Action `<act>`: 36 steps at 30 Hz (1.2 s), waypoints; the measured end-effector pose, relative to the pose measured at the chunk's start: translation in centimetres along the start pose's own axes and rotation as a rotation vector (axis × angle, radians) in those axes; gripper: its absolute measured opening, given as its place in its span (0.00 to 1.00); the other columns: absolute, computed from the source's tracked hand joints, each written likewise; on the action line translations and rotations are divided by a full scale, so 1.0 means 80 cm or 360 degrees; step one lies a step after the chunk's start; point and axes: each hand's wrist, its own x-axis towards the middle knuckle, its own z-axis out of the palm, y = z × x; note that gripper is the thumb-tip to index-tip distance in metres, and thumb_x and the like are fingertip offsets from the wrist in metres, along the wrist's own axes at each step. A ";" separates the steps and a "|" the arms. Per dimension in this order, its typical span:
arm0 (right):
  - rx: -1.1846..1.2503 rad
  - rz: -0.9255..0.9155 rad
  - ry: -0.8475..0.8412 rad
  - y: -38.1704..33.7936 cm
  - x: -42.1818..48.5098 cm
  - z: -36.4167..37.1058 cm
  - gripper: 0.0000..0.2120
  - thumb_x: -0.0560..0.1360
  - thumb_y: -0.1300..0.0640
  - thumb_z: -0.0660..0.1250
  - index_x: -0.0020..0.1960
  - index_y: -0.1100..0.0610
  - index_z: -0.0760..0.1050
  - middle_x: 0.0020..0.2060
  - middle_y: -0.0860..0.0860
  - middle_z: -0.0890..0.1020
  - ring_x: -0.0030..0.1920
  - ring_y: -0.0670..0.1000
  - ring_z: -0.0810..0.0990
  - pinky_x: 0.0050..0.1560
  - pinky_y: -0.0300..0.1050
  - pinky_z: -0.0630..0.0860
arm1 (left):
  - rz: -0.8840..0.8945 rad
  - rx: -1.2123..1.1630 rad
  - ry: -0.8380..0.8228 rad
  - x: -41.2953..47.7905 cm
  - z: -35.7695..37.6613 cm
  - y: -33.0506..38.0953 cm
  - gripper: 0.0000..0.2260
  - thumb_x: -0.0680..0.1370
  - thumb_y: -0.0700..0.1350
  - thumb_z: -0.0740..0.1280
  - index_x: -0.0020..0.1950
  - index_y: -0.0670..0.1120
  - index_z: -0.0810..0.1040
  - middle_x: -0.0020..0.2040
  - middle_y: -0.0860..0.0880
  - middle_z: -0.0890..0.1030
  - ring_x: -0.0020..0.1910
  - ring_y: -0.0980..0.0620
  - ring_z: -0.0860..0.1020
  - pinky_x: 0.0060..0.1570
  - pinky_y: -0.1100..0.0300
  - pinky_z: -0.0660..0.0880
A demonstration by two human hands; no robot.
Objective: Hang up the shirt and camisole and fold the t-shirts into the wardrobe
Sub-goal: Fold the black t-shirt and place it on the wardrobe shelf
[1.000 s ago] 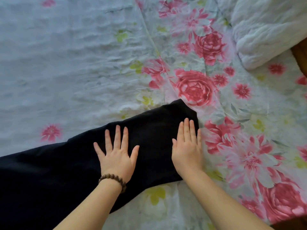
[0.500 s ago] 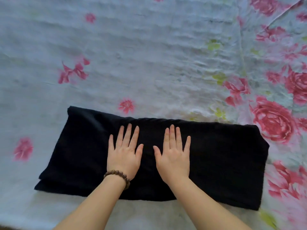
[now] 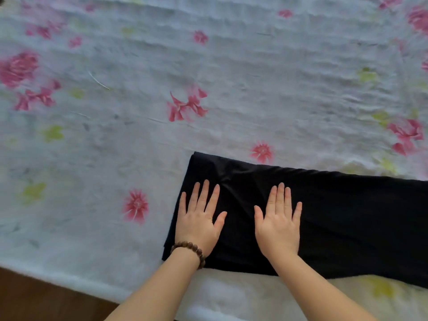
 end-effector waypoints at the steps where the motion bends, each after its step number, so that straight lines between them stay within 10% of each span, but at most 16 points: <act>1: 0.0026 0.0069 0.0001 -0.013 -0.003 -0.001 0.33 0.79 0.41 0.40 0.77 0.61 0.51 0.77 0.56 0.49 0.77 0.54 0.45 0.74 0.60 0.50 | 0.0054 0.0012 -0.0008 -0.002 -0.001 -0.010 0.29 0.79 0.62 0.46 0.78 0.53 0.48 0.78 0.49 0.53 0.77 0.49 0.51 0.73 0.45 0.47; 15: 0.0212 0.0113 -0.0130 -0.103 -0.067 0.001 0.32 0.77 0.42 0.51 0.73 0.61 0.62 0.75 0.56 0.61 0.76 0.54 0.54 0.70 0.59 0.55 | 0.0449 0.0110 -0.0110 0.014 -0.062 -0.025 0.26 0.76 0.57 0.53 0.71 0.47 0.67 0.66 0.44 0.75 0.68 0.45 0.68 0.66 0.39 0.58; 24: 0.0246 0.0400 -0.0033 -0.138 -0.068 0.000 0.30 0.78 0.44 0.50 0.73 0.62 0.61 0.74 0.56 0.60 0.76 0.53 0.53 0.70 0.59 0.55 | 0.0942 0.0393 -0.0283 0.150 -0.100 -0.036 0.27 0.81 0.58 0.41 0.73 0.54 0.29 0.74 0.52 0.28 0.72 0.50 0.27 0.72 0.44 0.32; 31: 0.0339 0.0794 0.0005 -0.211 -0.086 -0.002 0.29 0.79 0.44 0.47 0.74 0.60 0.59 0.74 0.55 0.62 0.75 0.53 0.59 0.71 0.56 0.54 | 0.1142 0.0454 -0.0514 0.148 -0.082 -0.083 0.29 0.81 0.61 0.40 0.77 0.51 0.34 0.76 0.51 0.34 0.75 0.52 0.34 0.74 0.47 0.37; 36: 0.0882 0.1543 0.0375 -0.239 -0.089 -0.038 0.23 0.80 0.51 0.57 0.72 0.59 0.66 0.70 0.54 0.70 0.70 0.54 0.68 0.67 0.46 0.69 | 0.0962 -0.0173 -0.0453 0.174 -0.122 -0.076 0.19 0.83 0.49 0.52 0.74 0.50 0.61 0.71 0.48 0.68 0.68 0.46 0.67 0.69 0.48 0.60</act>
